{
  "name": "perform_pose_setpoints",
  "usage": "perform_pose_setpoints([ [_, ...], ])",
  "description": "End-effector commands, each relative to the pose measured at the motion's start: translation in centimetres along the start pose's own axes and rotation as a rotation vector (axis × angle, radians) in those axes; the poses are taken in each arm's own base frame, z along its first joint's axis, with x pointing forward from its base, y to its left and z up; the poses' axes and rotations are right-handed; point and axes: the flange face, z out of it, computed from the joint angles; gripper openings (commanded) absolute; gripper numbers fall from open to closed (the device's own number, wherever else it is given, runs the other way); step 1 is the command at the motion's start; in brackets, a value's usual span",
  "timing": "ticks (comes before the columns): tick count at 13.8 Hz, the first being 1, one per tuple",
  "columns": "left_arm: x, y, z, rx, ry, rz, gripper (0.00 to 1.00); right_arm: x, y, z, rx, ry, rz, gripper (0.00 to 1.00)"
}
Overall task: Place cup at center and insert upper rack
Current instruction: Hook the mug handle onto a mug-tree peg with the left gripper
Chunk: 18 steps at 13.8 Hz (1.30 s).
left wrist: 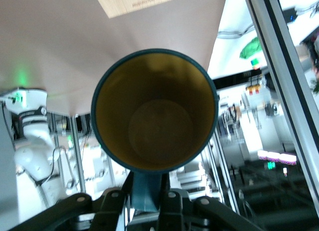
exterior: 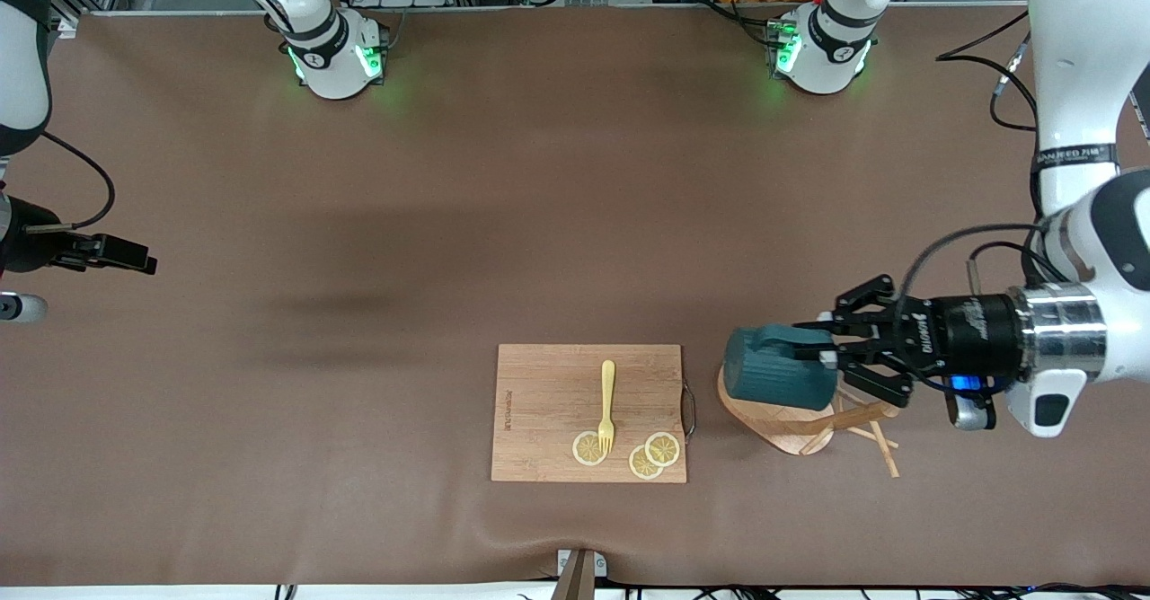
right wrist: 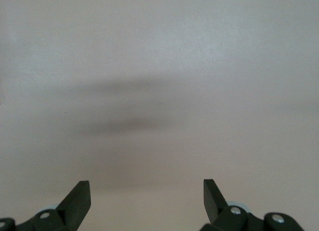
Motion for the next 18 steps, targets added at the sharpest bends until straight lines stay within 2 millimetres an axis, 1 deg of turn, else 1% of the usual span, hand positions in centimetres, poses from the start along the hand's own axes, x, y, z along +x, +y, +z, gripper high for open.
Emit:
perform_pose_setpoints([
  [1,3.3,-0.8,-2.0,-0.008,-0.156,0.034,0.0,-0.5,0.0,-0.4,0.012,0.008,0.006,1.0],
  [3,6.3,-1.5,-2.2,0.003,-0.227,0.059,0.0,-0.5,-0.1,-0.5,0.012,0.009,0.005,1.0],
  [5,8.2,-2.0,-2.1,0.013,-0.26,0.104,0.0,-0.5,-0.2,-0.6,0.012,0.011,0.012,1.0],
  [6,9.2,-2.2,-2.8,0.006,-0.258,0.119,0.0,-0.5,-0.3,-0.6,0.012,0.011,0.012,1.0],
  [7,9.9,-2.3,-2.9,-0.004,-0.264,0.139,0.0,-0.5,-0.3,-0.6,0.012,0.011,0.012,1.0],
  [9,11.8,-2.6,-2.4,-0.009,-0.272,0.169,0.0,-0.6,-0.3,-0.8,0.012,0.014,0.012,1.0],
  [12,13.3,-2.8,-2.2,-0.017,-0.277,0.192,0.0,-0.6,-0.3,-0.6,0.012,0.009,0.01,1.0],
  [13,13.5,-2.8,-2.3,-0.02,-0.273,0.199,0.0,-0.6,-0.4,-0.6,0.012,0.009,0.009,1.0],
  [16,15.4,-3.3,-2.9,-0.031,-0.259,0.209,0.0,-0.6,-0.7,-0.6,0.012,0.009,0.001,1.0],
  [18,15.8,-3.4,-3.1,-0.032,-0.252,0.213,0.0,-0.6,-0.6,-0.5,0.01,0.007,0.001,1.0],
])
